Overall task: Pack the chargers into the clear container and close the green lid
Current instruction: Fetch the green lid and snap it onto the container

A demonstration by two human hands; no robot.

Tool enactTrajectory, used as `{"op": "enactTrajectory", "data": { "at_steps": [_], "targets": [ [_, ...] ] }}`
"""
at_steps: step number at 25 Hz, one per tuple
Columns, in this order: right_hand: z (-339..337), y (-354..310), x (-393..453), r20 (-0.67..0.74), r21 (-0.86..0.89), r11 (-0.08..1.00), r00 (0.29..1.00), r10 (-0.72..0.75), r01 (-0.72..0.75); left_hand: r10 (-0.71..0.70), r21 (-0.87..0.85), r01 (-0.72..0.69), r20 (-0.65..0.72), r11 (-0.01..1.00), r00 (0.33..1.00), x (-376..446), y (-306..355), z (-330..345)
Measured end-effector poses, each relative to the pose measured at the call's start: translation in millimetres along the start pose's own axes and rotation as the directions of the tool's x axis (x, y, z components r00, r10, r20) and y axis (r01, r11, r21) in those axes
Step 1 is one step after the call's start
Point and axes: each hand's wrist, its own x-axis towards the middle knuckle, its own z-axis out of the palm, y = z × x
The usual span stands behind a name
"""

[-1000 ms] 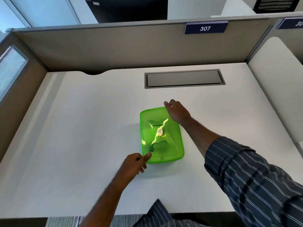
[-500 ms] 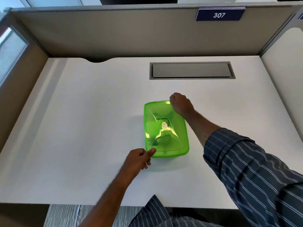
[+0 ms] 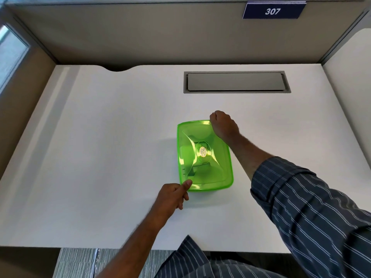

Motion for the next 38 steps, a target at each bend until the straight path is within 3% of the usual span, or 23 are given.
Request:
{"op": "enactTrajectory", "data": {
  "at_steps": [12,16,20,23,25,27,32,38],
  "targets": [
    [-0.3,-1.5,-0.9,-0.004,0.009,1.000,1.000,0.011,-0.011,0.012,-0.071,-0.017,-0.068,0.997,0.998,0.2,-4.4,8.8],
    [-0.3,-0.9,-0.7,-0.009,0.018,1.000,1.000,0.018,-0.018,0.002,-0.030,-0.001,0.054,1.000,0.999,1.9,0.7,-3.6],
    [-8.8,1.3,-3.9,0.043,0.095,0.995,0.999,0.004,-0.008,-0.038,0.123,0.018,0.167,0.992,0.985,11.4,16.5,-22.4],
    [-20.1,12.1,-18.7,0.022,0.244,0.970,1.000,-0.003,-0.002,0.064,0.133,-0.058,-0.037,0.989,0.997,27.4,34.0,-30.7],
    [-22.0,25.2,-37.1,0.042,0.291,0.957,0.999,0.012,-0.024,0.186,0.209,-0.135,-0.249,0.969,0.950,45.2,51.0,-33.7],
    [-20.2,39.6,-61.2,0.117,0.332,0.939,0.992,0.050,-0.087,0.298,0.232,-0.228,-0.333,0.945,0.895,62.3,75.9,-33.5],
    [-23.1,64.2,-122.1,0.222,0.394,0.899,0.969,0.109,-0.192,0.553,0.434,-0.416,-0.260,0.799,0.791,97.1,137.5,-24.7],
    [-34.8,81.0,-176.5,0.291,0.319,0.920,0.947,0.134,-0.229,0.455,0.642,-0.325,-0.041,0.694,0.890,130.2,173.6,-7.8]
  ]
}}
